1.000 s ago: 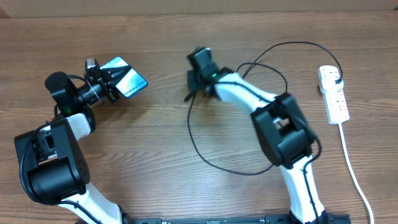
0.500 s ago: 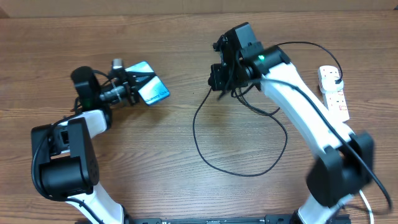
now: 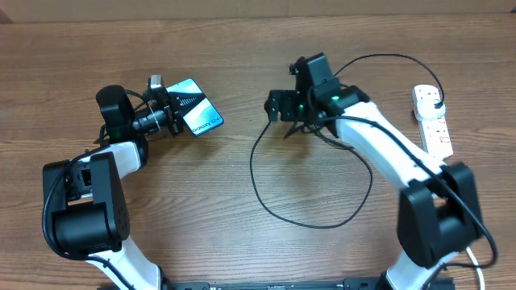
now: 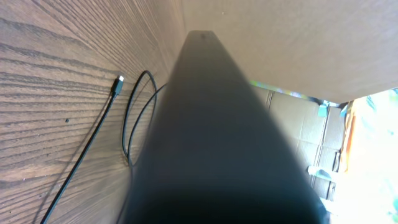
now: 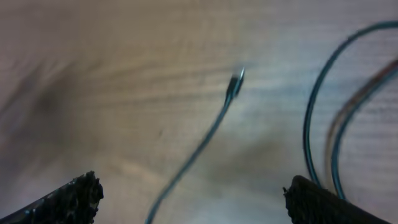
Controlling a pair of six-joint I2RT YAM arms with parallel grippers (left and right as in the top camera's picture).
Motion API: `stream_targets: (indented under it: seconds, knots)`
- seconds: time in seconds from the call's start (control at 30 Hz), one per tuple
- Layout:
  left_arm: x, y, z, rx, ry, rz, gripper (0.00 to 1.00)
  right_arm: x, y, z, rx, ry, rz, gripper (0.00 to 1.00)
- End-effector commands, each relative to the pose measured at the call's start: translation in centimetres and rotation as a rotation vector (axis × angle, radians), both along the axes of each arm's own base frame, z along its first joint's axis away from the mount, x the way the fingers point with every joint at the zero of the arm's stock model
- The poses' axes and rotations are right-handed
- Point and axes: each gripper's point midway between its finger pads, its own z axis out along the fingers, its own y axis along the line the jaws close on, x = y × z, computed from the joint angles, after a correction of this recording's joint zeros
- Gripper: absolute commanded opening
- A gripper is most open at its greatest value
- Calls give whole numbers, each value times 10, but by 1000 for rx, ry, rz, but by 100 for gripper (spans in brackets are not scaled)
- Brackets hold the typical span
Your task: Plug charger to phone and switch on socket
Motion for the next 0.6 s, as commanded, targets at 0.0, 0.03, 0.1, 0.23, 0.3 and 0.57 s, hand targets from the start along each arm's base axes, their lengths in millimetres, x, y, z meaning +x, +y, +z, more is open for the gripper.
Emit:
stream_targets:
  seconds: [0.0, 0.03, 0.1, 0.23, 0.3, 0.57]
  knots:
    - [3, 1, 12, 14, -67, -22, 4, 15, 0, -20, -49, -21, -75, 94]
    - [3, 1, 12, 17, -73, -23, 4, 18, 1, -25, -52, -22, -77, 93]
    - [2, 1, 12, 20, -81, -29, 4, 28, 1, -36, -78, -26, -93, 91]
    - [2, 0, 12, 21, -85, -31, 4, 45, -1, -52, -125, -37, -121, 91]
    - [2, 0, 12, 21, -85, -32, 4, 51, 2, -59, -125, -39, -121, 92]
    - [0, -1, 13, 23, -99, -48, 4, 73, 16, -67, -199, -93, -141, 99]
